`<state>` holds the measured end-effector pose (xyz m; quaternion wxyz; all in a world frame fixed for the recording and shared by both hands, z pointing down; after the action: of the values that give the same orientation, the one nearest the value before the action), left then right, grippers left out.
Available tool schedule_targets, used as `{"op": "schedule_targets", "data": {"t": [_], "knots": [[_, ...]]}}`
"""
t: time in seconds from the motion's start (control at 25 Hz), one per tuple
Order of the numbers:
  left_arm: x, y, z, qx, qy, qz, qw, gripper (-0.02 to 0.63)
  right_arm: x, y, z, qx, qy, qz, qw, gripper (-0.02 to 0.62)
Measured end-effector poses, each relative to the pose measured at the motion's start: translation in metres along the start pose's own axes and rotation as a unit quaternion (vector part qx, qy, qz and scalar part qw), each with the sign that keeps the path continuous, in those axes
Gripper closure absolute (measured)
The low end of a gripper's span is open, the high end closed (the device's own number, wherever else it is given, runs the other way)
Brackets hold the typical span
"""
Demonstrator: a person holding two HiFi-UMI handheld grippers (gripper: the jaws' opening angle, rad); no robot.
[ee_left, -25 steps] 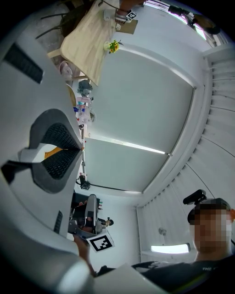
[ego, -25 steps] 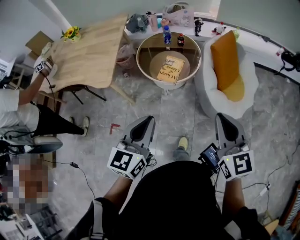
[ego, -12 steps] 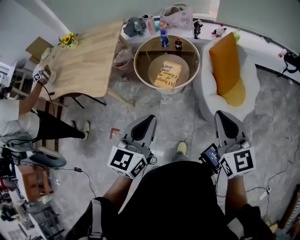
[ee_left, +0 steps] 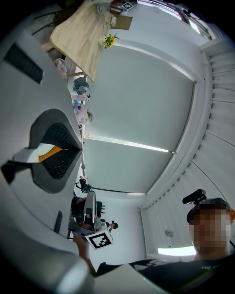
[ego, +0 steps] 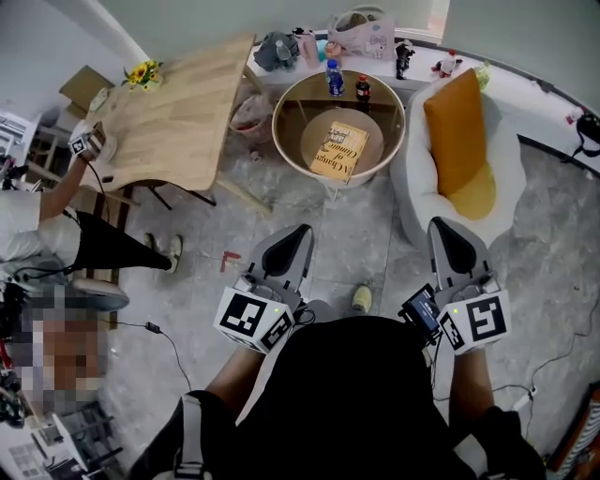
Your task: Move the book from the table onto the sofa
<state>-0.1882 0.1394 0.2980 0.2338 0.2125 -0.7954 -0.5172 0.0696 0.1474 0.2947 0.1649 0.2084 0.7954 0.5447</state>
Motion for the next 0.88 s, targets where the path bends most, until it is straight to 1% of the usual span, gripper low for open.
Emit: {"op": "schedule_targets", "data": {"t": [0.48,0.64,0.88], "knots": [[-0.005,-0.010,0.012,-0.014,-0.017,-0.025,0.9994,0.592,0.000,-0.004,0.008,-0.021,-0.006,0.001,1.000,0.589],[-0.004,-0.011,0.017,-0.012,-0.026,-0.022,0.9993,0.592,0.000,-0.004,0.007,-0.025,-0.010,-0.003,1.000,0.589],[0.001,-0.011,0.018,-0.021,-0.026,-0.016,0.9993,0.592,0.005,-0.005,0.002,-0.021,-0.016,-0.003,1.000,0.589]]}}
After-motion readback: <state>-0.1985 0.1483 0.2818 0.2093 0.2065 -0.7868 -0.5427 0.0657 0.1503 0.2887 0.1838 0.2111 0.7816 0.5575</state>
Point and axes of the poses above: the fingertips, and each gripper's own axes: z backward along the fingers, x to its left, y out of its underside, the point moved 6 cm from there along z, backward along the fingers, and after that the axes turned 9 degrees about x, right-handed, at the moved point
